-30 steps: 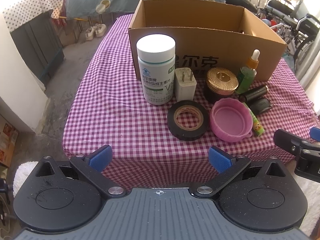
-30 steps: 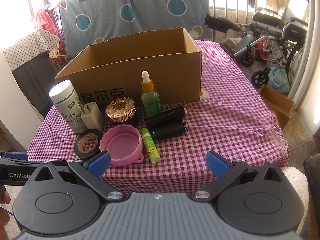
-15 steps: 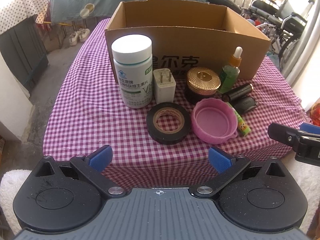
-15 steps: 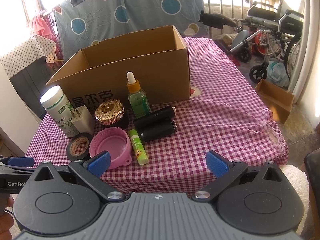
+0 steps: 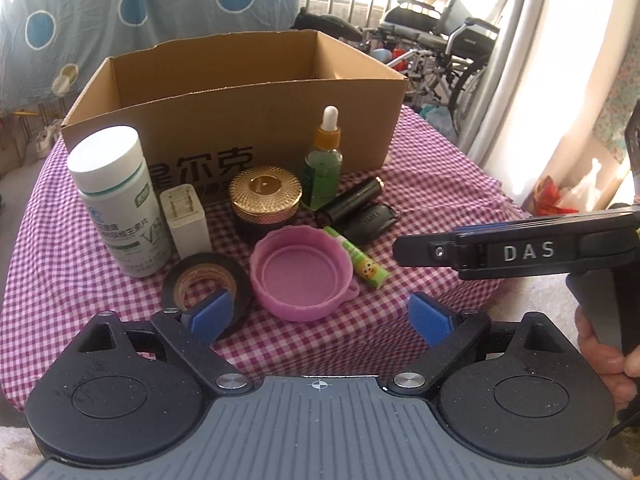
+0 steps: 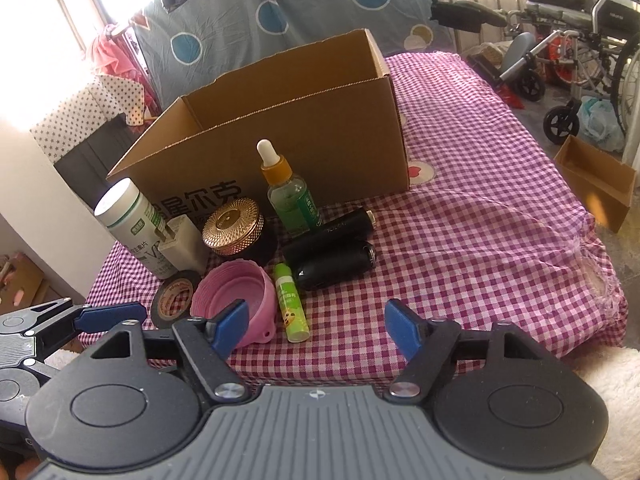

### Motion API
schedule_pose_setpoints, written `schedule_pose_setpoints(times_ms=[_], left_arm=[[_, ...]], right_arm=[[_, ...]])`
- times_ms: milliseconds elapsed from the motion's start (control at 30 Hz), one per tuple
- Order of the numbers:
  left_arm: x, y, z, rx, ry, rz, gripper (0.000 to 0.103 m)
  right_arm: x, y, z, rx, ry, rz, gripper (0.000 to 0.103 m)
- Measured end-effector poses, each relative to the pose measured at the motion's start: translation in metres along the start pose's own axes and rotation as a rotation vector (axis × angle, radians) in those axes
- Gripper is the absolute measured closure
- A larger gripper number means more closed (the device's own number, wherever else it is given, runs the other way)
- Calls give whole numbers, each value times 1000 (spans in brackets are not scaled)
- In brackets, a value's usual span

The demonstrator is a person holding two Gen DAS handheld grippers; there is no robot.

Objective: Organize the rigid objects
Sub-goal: 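Move the right tool down to the green glue stick and close on it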

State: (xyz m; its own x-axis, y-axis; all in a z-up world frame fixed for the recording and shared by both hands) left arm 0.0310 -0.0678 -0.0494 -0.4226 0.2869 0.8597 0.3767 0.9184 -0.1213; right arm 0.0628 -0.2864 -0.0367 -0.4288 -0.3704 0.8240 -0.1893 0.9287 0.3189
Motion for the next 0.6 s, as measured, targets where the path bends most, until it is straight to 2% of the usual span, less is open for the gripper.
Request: schedule_pose_setpoints(times_ms=[133, 267, 433, 500, 600], left_arm=[[-13, -8, -2, -43, 38, 20, 26], [-22, -12, -6, -60, 65, 36, 37], [-23, -14, -6, -72, 63, 46, 40], [-22, -14, -5, -74, 64, 46, 41], [-22, -13, -5, -68, 65, 49, 44]], right_arm=[[-17, 6, -4, 74, 63, -5, 38], [-27, 13, -11, 136, 108, -18, 45], [-34, 17, -17, 200, 153, -15, 57], [-35, 16, -19, 210, 163, -21, 69], [-36, 16, -22, 211, 181, -36, 73]])
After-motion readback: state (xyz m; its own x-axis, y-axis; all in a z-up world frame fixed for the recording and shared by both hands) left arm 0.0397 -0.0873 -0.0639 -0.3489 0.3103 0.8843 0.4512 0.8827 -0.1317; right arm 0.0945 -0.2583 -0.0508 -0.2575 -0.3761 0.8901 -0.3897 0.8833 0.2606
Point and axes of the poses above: each gripper's, at about its wrist camera, not at the fingertips, and x roughly against the way its jaws point, y to its left, z to its underside, the point moved 4 cm from there along -x, roughly the way its jaws point, and after that the axes turned 13 degrees about y, right-handed, at the moved point
